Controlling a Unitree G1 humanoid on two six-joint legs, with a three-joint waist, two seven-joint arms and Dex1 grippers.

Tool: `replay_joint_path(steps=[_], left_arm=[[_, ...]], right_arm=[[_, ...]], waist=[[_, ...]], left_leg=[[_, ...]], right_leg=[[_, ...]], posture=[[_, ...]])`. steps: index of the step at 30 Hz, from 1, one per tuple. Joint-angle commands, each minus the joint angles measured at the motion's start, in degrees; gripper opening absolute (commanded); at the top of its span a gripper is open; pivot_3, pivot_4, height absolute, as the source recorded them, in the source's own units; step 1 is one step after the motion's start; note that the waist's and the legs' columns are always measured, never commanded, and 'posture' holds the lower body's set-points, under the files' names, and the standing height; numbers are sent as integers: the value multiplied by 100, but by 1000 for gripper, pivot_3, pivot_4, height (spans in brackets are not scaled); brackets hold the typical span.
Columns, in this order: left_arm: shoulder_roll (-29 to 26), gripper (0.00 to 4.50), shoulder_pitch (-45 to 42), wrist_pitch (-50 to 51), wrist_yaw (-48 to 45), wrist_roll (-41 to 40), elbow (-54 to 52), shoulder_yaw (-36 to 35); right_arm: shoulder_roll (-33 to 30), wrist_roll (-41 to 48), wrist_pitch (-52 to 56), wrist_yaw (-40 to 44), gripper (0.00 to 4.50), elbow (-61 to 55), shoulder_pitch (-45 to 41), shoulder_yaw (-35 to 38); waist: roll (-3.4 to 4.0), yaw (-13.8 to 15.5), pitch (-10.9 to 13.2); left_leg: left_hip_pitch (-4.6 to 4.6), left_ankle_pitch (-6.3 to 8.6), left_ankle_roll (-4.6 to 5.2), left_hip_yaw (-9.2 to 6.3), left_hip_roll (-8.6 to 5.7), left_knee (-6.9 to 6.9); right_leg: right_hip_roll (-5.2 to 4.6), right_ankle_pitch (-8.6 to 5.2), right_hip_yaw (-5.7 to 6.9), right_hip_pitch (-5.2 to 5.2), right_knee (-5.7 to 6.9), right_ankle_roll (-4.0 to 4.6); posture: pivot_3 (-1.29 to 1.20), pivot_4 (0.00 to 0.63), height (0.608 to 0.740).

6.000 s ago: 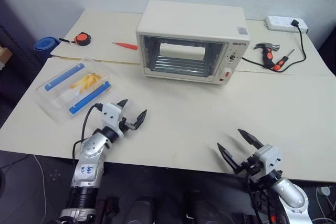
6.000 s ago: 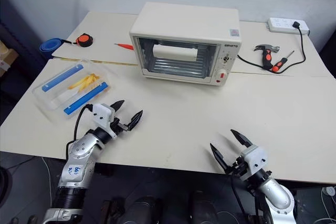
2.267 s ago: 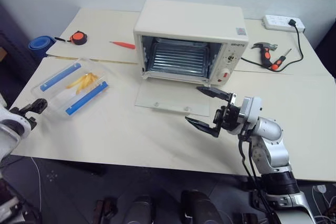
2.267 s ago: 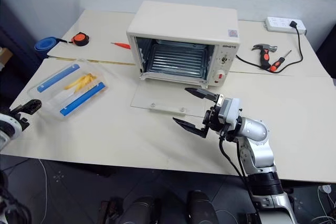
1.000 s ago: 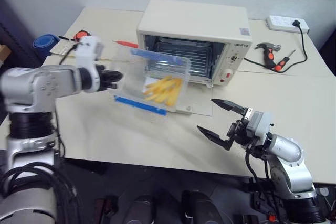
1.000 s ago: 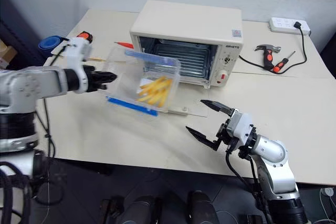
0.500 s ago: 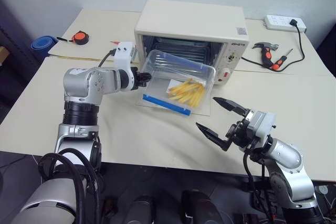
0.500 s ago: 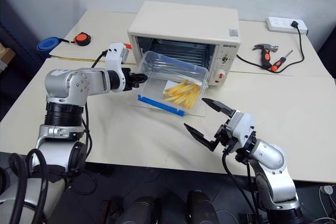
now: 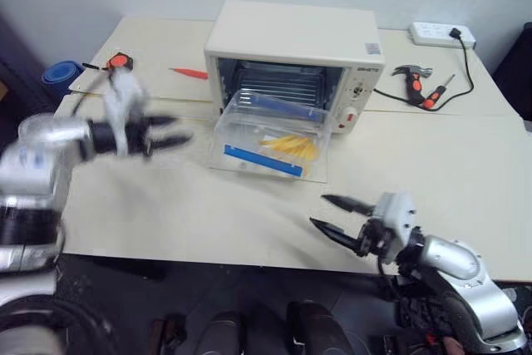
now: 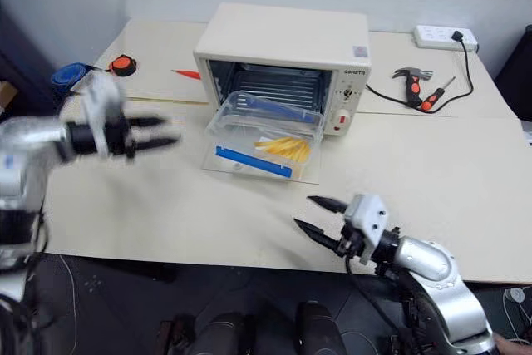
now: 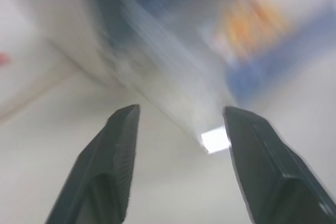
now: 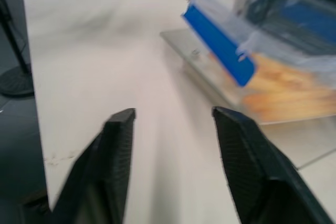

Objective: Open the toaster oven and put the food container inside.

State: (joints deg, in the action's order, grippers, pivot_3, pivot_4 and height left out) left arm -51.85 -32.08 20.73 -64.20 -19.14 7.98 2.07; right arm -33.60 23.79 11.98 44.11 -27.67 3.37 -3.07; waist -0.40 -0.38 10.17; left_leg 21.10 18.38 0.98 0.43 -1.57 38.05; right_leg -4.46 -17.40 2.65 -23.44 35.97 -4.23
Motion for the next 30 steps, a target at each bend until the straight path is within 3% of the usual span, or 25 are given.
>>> replay_joint_path(steps=[1,4,6,14,22,26,30], left_arm=[[299,1488,224,-1222,-541,168,77,181],[1181,547,128,-1206,45,100,111,214],[1687,36,-41,-943,497,114,189,204],[2824,36,-718,-712,1756,313,995,-25],[3721,36,-1646,-2296,3303,1089,2746,-162],[3900,36,-1836,-2537,3284,1056,3164,-249],[3787,36,-1860,-2556,3212,869,3287,-496]], right_arm=[[68,-372,43,-73,1248,257,-377,-268],[236,-745,-86,-219,175,948,-1132,-371],[342,-905,-197,-285,0,1381,-1625,-334],[679,-1288,-657,-367,0,2795,-2864,-271],[1489,-1936,-1719,-1577,0,5082,-4256,-64],[1706,-2066,-2033,-1960,0,5664,-4637,10],[1819,-1790,-1825,-1625,0,5286,-4536,24]], waist=[[-3,105,1],[-8,201,2],[-9,195,2],[-11,79,1],[-12,27,2],[-12,17,2],[-12,-9,2]], left_leg=[[8,1,8,-6,-1,7],[23,15,35,-13,-7,18],[28,21,47,-11,-16,25],[45,21,50,0,-20,31],[45,20,48,0,-20,88],[49,22,45,0,-21,74],[50,22,44,2,-20,67]], right_leg=[[-5,0,3,-1,-1,0],[-13,5,5,-3,-2,-5],[-19,10,2,-4,-1,-13],[-4,16,8,-23,29,-24],[-5,18,5,-20,64,-28],[-6,18,8,-28,64,-28],[-5,18,9,-28,55,-28]], posture=[[0,150,740],[0,150,740],[0,150,740],[0,150,740],[0,150,740],[0,150,740],[0,150,740]])
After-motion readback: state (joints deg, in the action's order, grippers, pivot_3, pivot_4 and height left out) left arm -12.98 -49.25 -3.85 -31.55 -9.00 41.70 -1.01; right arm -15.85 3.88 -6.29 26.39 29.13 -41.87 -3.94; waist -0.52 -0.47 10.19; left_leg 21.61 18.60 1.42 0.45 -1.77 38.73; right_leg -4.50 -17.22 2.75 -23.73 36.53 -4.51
